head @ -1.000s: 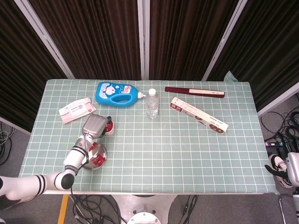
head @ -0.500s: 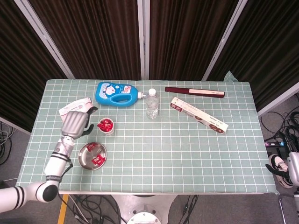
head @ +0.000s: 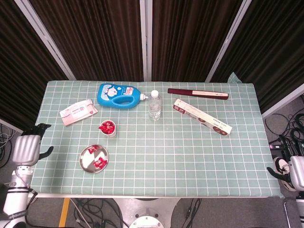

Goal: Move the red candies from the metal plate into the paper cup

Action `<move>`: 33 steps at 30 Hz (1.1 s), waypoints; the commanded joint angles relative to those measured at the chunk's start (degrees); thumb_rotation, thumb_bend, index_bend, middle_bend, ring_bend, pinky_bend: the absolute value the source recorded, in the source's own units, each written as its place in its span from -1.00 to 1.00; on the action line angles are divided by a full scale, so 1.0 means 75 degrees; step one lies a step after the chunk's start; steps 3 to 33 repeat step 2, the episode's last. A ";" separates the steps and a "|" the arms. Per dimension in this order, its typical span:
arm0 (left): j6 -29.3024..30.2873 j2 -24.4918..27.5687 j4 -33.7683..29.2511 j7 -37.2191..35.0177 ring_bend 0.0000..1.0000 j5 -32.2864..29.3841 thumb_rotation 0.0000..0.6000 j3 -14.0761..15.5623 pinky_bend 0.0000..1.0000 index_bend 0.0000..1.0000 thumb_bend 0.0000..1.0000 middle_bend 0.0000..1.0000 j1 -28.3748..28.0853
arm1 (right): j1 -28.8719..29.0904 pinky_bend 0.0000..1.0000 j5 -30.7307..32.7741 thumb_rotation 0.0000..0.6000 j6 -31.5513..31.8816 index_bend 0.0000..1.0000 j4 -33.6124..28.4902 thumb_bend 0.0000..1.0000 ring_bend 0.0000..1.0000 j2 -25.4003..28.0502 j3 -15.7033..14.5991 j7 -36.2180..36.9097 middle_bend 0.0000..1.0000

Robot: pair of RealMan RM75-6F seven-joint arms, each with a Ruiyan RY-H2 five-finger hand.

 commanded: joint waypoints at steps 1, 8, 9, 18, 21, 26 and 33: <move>0.0382 0.0152 -0.0180 -0.0144 -0.47 0.0263 1.00 0.0183 -0.37 -0.45 -0.51 -0.37 0.0437 | -0.0034 -0.61 -0.0023 1.00 0.0071 -1.00 -0.0019 -0.88 -1.00 -0.0044 -0.0005 -0.0057 -0.77; 0.0459 0.0174 -0.0236 -0.0139 -0.47 0.0331 1.00 0.0211 -0.37 -0.45 -0.51 -0.37 0.0524 | -0.0040 -0.61 -0.0022 1.00 0.0079 -1.00 -0.0025 -0.88 -1.00 -0.0055 -0.0008 -0.0075 -0.77; 0.0459 0.0174 -0.0236 -0.0139 -0.47 0.0331 1.00 0.0211 -0.37 -0.45 -0.51 -0.37 0.0524 | -0.0040 -0.61 -0.0022 1.00 0.0079 -1.00 -0.0025 -0.88 -1.00 -0.0055 -0.0008 -0.0075 -0.77; 0.0459 0.0174 -0.0236 -0.0139 -0.47 0.0331 1.00 0.0211 -0.37 -0.45 -0.51 -0.37 0.0524 | -0.0040 -0.61 -0.0022 1.00 0.0079 -1.00 -0.0025 -0.88 -1.00 -0.0055 -0.0008 -0.0075 -0.77; 0.0459 0.0174 -0.0236 -0.0139 -0.47 0.0331 1.00 0.0211 -0.37 -0.45 -0.51 -0.37 0.0524 | -0.0040 -0.61 -0.0022 1.00 0.0079 -1.00 -0.0025 -0.88 -1.00 -0.0055 -0.0008 -0.0075 -0.77; 0.0459 0.0174 -0.0236 -0.0139 -0.47 0.0331 1.00 0.0211 -0.37 -0.45 -0.51 -0.37 0.0524 | -0.0040 -0.61 -0.0022 1.00 0.0079 -1.00 -0.0025 -0.88 -1.00 -0.0055 -0.0008 -0.0075 -0.77; 0.0459 0.0174 -0.0236 -0.0139 -0.47 0.0331 1.00 0.0211 -0.37 -0.45 -0.51 -0.37 0.0524 | -0.0040 -0.61 -0.0022 1.00 0.0079 -1.00 -0.0025 -0.88 -1.00 -0.0055 -0.0008 -0.0075 -0.77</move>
